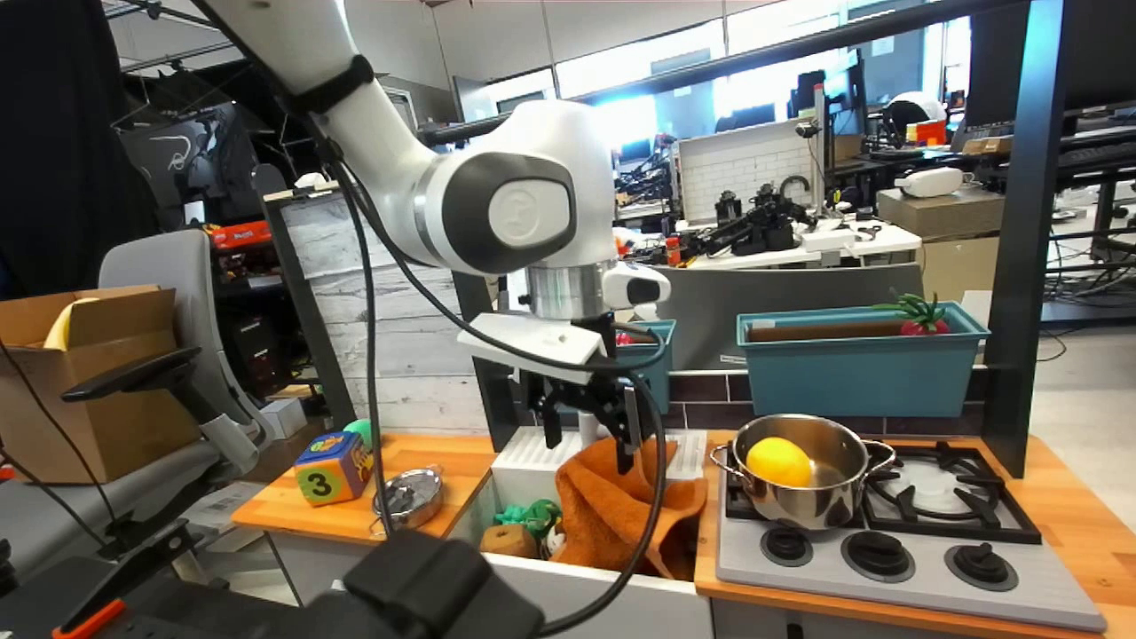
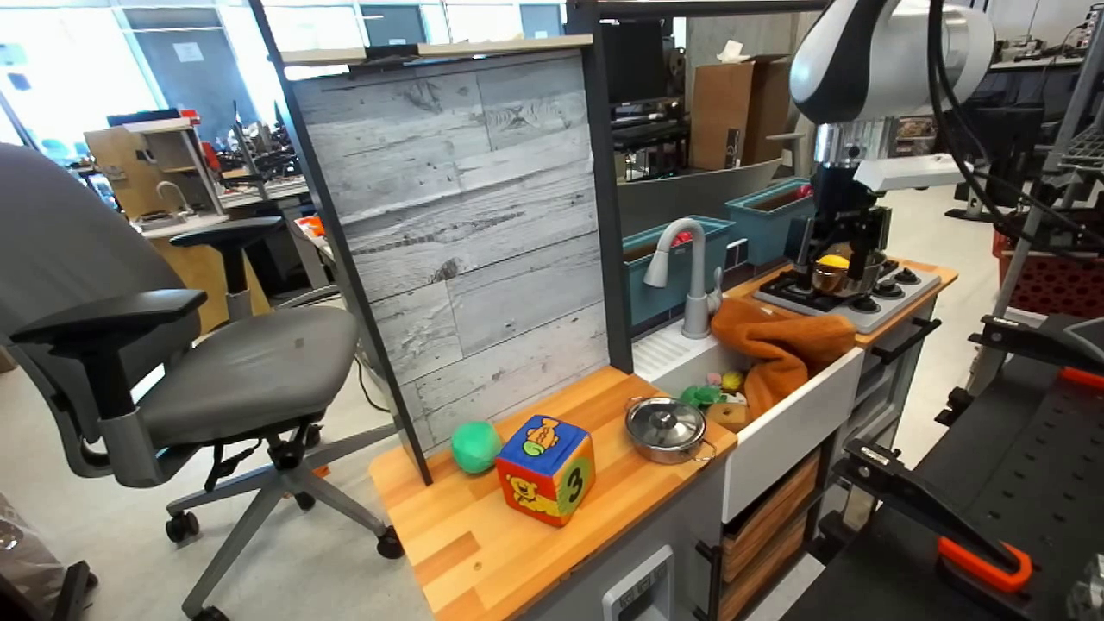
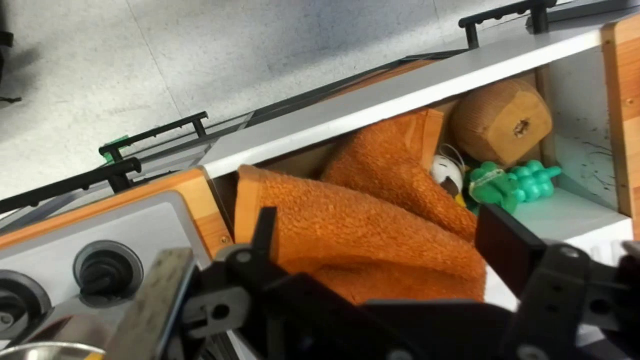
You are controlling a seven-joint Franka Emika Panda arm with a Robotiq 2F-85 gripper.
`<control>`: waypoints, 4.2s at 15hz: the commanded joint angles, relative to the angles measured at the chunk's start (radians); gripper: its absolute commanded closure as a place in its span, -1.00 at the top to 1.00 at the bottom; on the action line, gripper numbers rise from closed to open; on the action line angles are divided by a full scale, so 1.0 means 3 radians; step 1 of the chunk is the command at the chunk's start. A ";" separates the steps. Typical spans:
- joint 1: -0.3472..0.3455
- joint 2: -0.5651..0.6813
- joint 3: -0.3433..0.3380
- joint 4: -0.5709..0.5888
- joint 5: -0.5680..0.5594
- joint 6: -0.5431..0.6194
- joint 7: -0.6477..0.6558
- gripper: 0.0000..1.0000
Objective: Pick up the towel and put it on the rack
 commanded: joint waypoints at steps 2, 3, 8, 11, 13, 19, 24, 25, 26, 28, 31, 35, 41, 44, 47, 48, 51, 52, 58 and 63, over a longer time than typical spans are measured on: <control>-0.0108 0.0364 0.0109 0.0095 -0.0084 0.0391 -0.0005 1.00; -0.0119 0.0429 0.0137 0.0105 -0.0097 0.0512 -0.0022 1.00; -0.0223 0.0855 0.0357 0.0459 -0.0246 0.1167 -0.0173 1.00; -0.0246 0.1056 0.0396 0.0723 -0.0482 0.1471 -0.0211 1.00; -0.0290 0.1186 0.0425 0.0918 -0.0567 0.1464 -0.0155 1.00; -0.0371 0.1283 0.0511 0.1122 -0.0514 0.1135 -0.0034 1.00; -0.0482 0.1279 0.0695 0.1216 -0.0372 0.0698 -0.0013 1.00; -0.0465 0.1288 0.0674 0.1250 -0.0356 0.0638 0.0020 1.00; -0.0473 0.1295 0.0674 0.1289 -0.0330 0.0554 0.0039 0.50; -0.0486 0.1293 0.0670 0.1345 -0.0273 0.0420 0.0046 0.31; -0.0501 0.1279 0.0665 0.1401 -0.0174 0.0266 0.0039 -0.16; -0.0525 0.1246 0.0673 0.1395 -0.0077 0.0094 -0.0003 -0.76; -0.0560 0.1173 0.0667 0.1293 -0.0028 -0.0078 -0.0075 -1.00; -0.0444 0.1095 0.0484 0.1189 -0.0093 -0.0215 0.0072 -1.00; -0.0436 0.0937 0.0349 0.0882 -0.0170 -0.0405 -0.0018 -0.46; -0.0463 0.0890 0.0354 0.0762 -0.0190 -0.0295 -0.0148 -0.31; -0.0512 0.0842 0.0355 0.0539 -0.0267 0.0025 -0.0447 0.10; -0.0521 0.0868 0.0356 0.0529 -0.0289 0.0147 -0.0494 0.27; -0.0569 0.0960 0.0455 0.0571 -0.0515 0.0930 -0.0719 1.00; -0.0612 0.0975 0.0609 0.0719 -0.0516 0.0793 -0.0624 1.00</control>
